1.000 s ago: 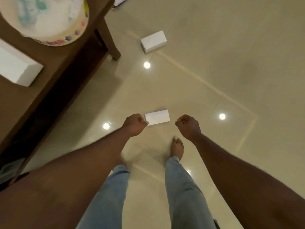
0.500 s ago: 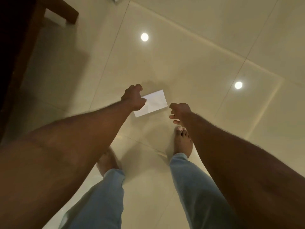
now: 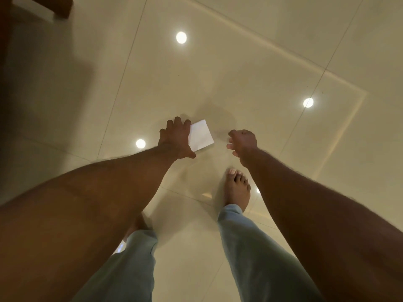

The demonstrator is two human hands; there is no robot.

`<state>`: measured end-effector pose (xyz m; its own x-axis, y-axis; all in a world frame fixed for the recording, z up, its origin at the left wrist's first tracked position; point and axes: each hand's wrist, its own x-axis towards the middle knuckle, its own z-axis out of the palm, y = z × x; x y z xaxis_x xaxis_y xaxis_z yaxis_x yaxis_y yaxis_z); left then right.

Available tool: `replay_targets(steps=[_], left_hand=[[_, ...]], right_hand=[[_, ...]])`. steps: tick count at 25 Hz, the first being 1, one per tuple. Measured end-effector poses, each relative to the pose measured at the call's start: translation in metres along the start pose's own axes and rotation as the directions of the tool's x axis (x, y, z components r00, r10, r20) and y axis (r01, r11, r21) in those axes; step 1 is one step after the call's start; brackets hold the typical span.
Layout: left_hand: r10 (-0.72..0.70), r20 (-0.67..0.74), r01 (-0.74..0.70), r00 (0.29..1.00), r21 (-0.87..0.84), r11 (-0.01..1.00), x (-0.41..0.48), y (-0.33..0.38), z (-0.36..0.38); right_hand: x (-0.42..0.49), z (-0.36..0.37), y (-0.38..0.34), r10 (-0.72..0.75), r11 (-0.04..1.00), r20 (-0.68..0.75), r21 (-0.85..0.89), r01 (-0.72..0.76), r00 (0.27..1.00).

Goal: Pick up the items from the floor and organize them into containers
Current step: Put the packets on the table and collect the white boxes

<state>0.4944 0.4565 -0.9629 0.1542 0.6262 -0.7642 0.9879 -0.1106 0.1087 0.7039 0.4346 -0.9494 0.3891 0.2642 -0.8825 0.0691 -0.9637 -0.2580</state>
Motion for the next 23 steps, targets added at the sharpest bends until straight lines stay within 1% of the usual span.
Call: replay_targets(steps=[3, 6, 8, 9, 11, 13, 15, 16, 18, 21, 23], left_hand=[[-0.058, -0.041, 0.055, 0.997, -0.068, 0.996, -0.009, -0.004, -0.01], [-0.121, -0.117, 0.098, 0.986, -0.182, 0.978, -0.033, -0.014, -0.046], [-0.197, -0.147, 0.14, 0.969, -0.329, 0.934, -0.06, -0.021, -0.082], [-0.253, -0.142, 0.169, 0.957, -0.437, 0.883, -0.076, -0.026, -0.105], [-0.37, -0.13, 0.209, 0.92, -0.635, 0.743, -0.12, -0.039, -0.158], [-0.49, -0.134, 0.224, 0.862, -0.766, 0.603, -0.176, -0.057, -0.215], [-0.6, -0.137, 0.209, 0.788, -0.858, 0.47, -0.24, -0.082, -0.264], [-0.638, -0.132, 0.189, 0.759, -0.893, 0.41, -0.267, -0.089, -0.28], [-0.714, -0.102, 0.155, 0.693, -0.946, 0.285, -0.327, -0.113, -0.308], [-0.804, 0.01, 0.147, 0.595, -0.984, 0.097, -0.403, -0.159, -0.33], [-0.847, 0.065, 0.144, 0.528, -0.989, 0.014, -0.439, -0.196, -0.333]], right_hand=[[-0.011, 0.002, -0.008, -0.017, 1.0, 0.013, 0.008, 0.017, 1.0], [-0.04, 0.0, -0.033, -0.058, 0.998, 0.024, -0.01, 0.058, 0.998], [-0.074, -0.007, -0.055, -0.084, 0.996, 0.041, -0.013, 0.085, 0.996], [-0.096, -0.011, -0.071, -0.099, 0.995, 0.05, -0.022, 0.1, 0.994], [-0.15, -0.02, -0.106, -0.13, 0.991, 0.088, -0.032, 0.134, 0.988], [-0.215, -0.025, -0.142, -0.174, 0.985, 0.141, 0.009, 0.175, 0.975], [-0.285, -0.024, -0.17, -0.233, 0.972, 0.173, 0.077, 0.223, 0.957], [-0.312, -0.025, -0.176, -0.261, 0.965, 0.178, 0.085, 0.249, 0.949], [-0.369, -0.017, -0.191, -0.304, 0.952, 0.194, 0.037, 0.303, 0.933], [-0.441, 0.008, -0.212, -0.345, 0.928, 0.221, -0.069, 0.367, 0.912], [-0.481, 0.03, -0.228, -0.354, 0.912, 0.262, -0.115, 0.394, 0.898]])
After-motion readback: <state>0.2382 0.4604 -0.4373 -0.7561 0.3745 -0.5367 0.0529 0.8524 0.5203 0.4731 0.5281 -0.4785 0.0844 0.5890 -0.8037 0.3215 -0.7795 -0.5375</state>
